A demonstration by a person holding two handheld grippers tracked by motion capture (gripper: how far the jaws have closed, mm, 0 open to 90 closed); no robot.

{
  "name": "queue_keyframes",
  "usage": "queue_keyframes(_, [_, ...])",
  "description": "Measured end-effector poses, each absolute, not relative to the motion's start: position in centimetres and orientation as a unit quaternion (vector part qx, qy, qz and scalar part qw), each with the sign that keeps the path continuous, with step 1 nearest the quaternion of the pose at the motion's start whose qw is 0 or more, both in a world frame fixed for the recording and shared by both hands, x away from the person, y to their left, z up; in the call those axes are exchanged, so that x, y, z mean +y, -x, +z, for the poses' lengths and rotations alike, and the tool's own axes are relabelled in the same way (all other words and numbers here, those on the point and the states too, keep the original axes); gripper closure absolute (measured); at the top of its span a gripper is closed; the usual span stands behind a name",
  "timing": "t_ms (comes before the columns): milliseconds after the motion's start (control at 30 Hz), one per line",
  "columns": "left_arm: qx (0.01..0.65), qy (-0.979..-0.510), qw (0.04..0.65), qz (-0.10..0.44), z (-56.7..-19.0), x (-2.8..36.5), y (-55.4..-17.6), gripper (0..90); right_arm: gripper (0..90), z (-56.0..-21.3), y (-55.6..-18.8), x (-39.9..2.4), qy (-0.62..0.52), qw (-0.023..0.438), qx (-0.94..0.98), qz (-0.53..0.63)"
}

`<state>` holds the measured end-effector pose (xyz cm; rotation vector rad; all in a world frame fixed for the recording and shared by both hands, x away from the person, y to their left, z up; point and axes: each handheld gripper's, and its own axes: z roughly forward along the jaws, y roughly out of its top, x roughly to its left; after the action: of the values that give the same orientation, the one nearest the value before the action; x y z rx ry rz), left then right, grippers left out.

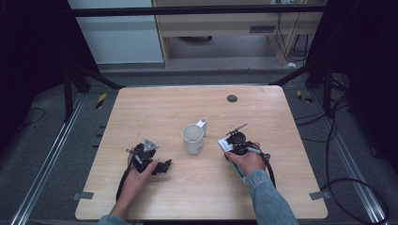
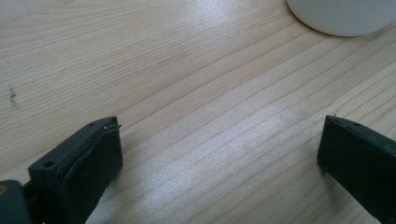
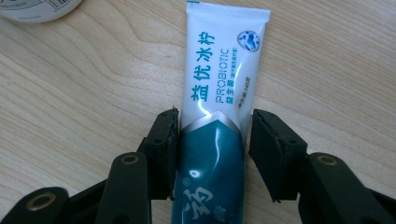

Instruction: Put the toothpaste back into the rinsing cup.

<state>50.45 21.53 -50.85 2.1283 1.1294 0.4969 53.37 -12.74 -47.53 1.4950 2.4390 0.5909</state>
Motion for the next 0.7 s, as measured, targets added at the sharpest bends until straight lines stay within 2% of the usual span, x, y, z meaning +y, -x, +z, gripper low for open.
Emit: queue_keyframes(700, [0.433,-0.815,0.334,0.191,-50.85,21.52,-50.46,0.0,58.7,-47.27,-53.32,-11.86,-0.499,0.123,0.841,0.169])
